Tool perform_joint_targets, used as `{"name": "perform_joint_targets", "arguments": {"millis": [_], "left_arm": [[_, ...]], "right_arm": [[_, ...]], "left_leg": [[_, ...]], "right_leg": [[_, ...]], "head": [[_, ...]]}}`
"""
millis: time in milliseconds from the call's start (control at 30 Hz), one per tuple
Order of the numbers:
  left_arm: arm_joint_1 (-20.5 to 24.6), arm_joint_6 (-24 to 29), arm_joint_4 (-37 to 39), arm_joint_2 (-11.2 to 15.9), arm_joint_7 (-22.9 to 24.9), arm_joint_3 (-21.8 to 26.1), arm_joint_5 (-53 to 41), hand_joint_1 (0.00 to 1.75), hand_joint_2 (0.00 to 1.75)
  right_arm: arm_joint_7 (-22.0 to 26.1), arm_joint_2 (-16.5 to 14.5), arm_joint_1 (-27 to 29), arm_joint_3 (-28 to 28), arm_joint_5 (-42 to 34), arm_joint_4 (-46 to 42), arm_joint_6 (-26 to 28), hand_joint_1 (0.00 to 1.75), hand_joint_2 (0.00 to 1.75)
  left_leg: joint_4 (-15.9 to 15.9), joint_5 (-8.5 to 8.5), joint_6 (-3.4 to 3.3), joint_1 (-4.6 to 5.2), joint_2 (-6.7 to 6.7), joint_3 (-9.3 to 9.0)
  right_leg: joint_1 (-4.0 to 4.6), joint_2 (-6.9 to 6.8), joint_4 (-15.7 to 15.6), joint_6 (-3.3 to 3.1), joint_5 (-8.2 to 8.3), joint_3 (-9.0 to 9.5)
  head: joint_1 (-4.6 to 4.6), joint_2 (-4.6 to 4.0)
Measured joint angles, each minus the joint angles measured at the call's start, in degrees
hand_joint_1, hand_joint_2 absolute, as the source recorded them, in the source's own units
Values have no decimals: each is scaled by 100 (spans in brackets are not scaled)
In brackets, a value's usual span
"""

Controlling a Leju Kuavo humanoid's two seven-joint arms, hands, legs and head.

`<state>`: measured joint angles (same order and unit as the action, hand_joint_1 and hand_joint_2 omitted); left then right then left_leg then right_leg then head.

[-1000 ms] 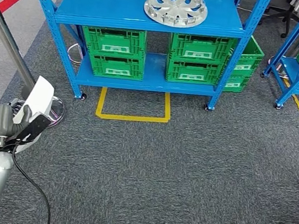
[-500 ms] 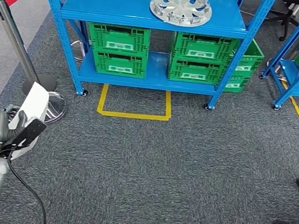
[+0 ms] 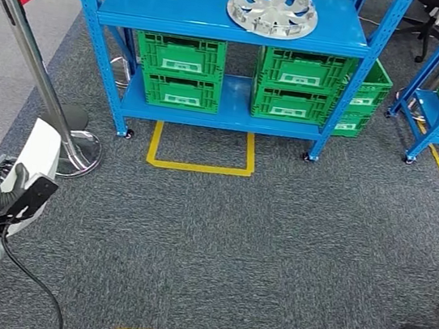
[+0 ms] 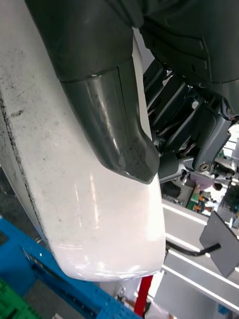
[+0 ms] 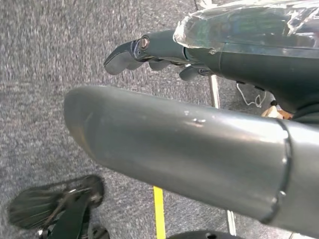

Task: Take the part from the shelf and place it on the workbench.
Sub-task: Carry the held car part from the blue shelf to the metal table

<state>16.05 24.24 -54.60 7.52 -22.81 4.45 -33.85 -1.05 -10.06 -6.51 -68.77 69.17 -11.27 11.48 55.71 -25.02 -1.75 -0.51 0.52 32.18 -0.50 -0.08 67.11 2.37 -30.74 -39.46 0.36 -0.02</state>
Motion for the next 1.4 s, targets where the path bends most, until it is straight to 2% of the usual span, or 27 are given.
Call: {"name": "perform_joint_targets", "arguments": {"millis": [67,100,167,233,300,367,433,500,567,600,633,667,733,767,800,867,900,933,1000,1067,1100,1133,1167,1233,1267,1333,1400], "left_arm": [[-92,1,-13,-9,-4,33,17,168,175],[-132,1,-16,-14,-7,41,25,168,175],[-177,0,-32,-28,-14,52,36,168,175],[-189,-1,-63,-38,-22,74,58,168,175],[-207,-2,-89,-50,-34,116,84,168,175],[-254,-6,-98,-60,-46,162,100,168,175],[-290,-14,-98,-63,-55,203,131,168,175],[-280,-33,-98,-75,-64,228,163,168,175],[-283,-53,-97,-92,-68,239,176,168,175],[-295,-59,-97,-98,-69,247,179,168,175],[-304,-61,-97,-102,-69,258,180,168,175],[-305,-62,-97,-104,-69,270,180,168,175],[-276,-64,-104,-103,-73,286,168,168,175],[-249,-66,-109,-106,-78,286,158,168,175],[-228,-67,-114,-107,-84,289,150,168,175],[-225,-58,-119,-100,-90,311,144,168,175],[-240,-41,-127,-94,-94,328,144,168,175],[-253,-16,-141,-90,-105,346,145,168,175],[-287,50,-211,-105,-154,380,151,168,175],[-375,97,-320,-130,-194,422,156,168,175],[-438,111,-379,-139,-201,446,161,168,175],[-500,120,-436,-145,-202,472,168,168,175],[-551,126,-490,-151,-202,497,174,168,175],[-609,140,-585,-161,-202,542,179,168,175],[-624,149,-623,-166,-199,564,176,168,175],[-664,166,-683,-173,-191,605,169,168,175],[-735,171,-734,-180,-187,628,158,168,175]], "right_arm": [[-1,0,6,4,-2,1,2,0,0],[-2,0,9,5,-3,2,2,0,0],[-2,2,10,8,-5,1,4,0,0],[0,4,3,11,-6,1,8,0,0],[0,5,6,15,-10,1,17,0,0],[-8,6,13,16,-19,1,28,0,0],[-9,6,6,17,-23,0,29,0,0],[4,5,5,18,-22,-1,20,0,0],[13,5,14,18,-21,-1,12,0,0],[14,5,16,19,-21,-1,10,0,0],[16,5,16,19,-21,0,9,0,0],[17,3,13,20,-21,1,5,0,0],[17,-10,6,20,-25,2,-14,0,0],[16,-18,2,20,-27,2,-23,0,0],[16,-24,-3,20,-29,2,-31,0,0],[19,-26,-19,21,-30,2,-28,0,0],[22,-23,-26,22,-27,2,-22,0,0],[26,-21,-29,23,-22,2,-16,0,0],[28,-16,-16,31,-3,2,-19,0,0],[16,-16,16,39,13,2,-36,0,0],[6,-16,30,41,19,2,-44,0,0],[-6,-17,40,43,26,2,-51,0,0],[-18,-17,47,44,34,2,-56,0,0],[-31,-17,49,45,44,2,-61,0,0],[-33,-17,47,46,46,2,-66,0,0],[-36,-17,43,48,53,2,-86,0,0],[-42,-20,41,52,65,2,-102,0,0]], "left_leg": [[5,29,35,-6,63,46],[8,44,57,-13,106,66],[27,67,113,-42,214,100],[78,80,197,-60,328,158],[115,118,289,-71,433,231],[117,156,359,-97,526,276],[288,22,399,-98,398,367],[923,-350,416,-81,129,643],[1665,-670,413,-77,9,947],[1810,-692,396,-72,-10,984],[1729,-611,363,-60,-28,904],[1432,-454,310,-34,-73,711],[648,-198,171,61,-328,244],[377,-148,123,107,-441,98],[244,-150,94,140,-505,41],[190,-133,76,144,-413,55],[167,-109,62,128,-352,57],[144,-81,42,107,-292,59],[119,-40,8,77,-171,76],[122,-24,-10,75,-39,103],[124,-20,-11,76,25,108],[127,-17,-8,76,91,108],[130,-16,-2,75,157,102],[146,-15,27,81,285,106],[161,-10,52,85,339,128],[180,20,118,80,433,186],[187,25,180,67,482,215]], "right_leg": [[-28,-1,559,27,-239,-169],[-40,0,557,36,-215,-117],[-73,40,-16,51,51,273],[-114,271,-699,60,204,698],[-119,417,-932,20,184,840],[-104,311,-916,-69,203,826],[-98,188,-919,-160,231,817],[-67,46,-927,-223,253,797],[-17,-106,-926,-256,263,770],[8,-180,-925,-269,266,760],[33,-252,-925,-277,269,754],[59,-323,-925,-283,270,756],[107,-458,-922,-281,265,760],[127,-526,-918,-275,262,756],[141,-596,-914,-266,258,752],[153,-711,-913,-237,248,756],[145,-650,-886,-206,218,744],[132,-510,-783,-173,134,699],[95,-149,-216,-111,-199,444],[74,-22,531,-85,-519,107],[71,-12,711,-77,-545,20],[67,-7,663,-75,-449,36],[60,9,386,-79,-254,162],[28,173,-418,-97,135,535],[11,264,-717,-112,227,684],[2,358,-902,-141,227,785],[-4,277,-939,-193,243,801]], "head": [[-2,1],[-2,1],[-1,1],[-4,2],[-9,2],[-9,2],[-37,2],[-79,2],[-94,2],[-95,2],[-95,2],[-95,2],[-91,2],[-90,2],[-88,2],[-89,2],[-87,2],[-84,2],[-69,2],[-62,2],[-62,2],[-61,2],[-62,2],[-61,2],[-64,2],[-70,2],[-70,2]]}}
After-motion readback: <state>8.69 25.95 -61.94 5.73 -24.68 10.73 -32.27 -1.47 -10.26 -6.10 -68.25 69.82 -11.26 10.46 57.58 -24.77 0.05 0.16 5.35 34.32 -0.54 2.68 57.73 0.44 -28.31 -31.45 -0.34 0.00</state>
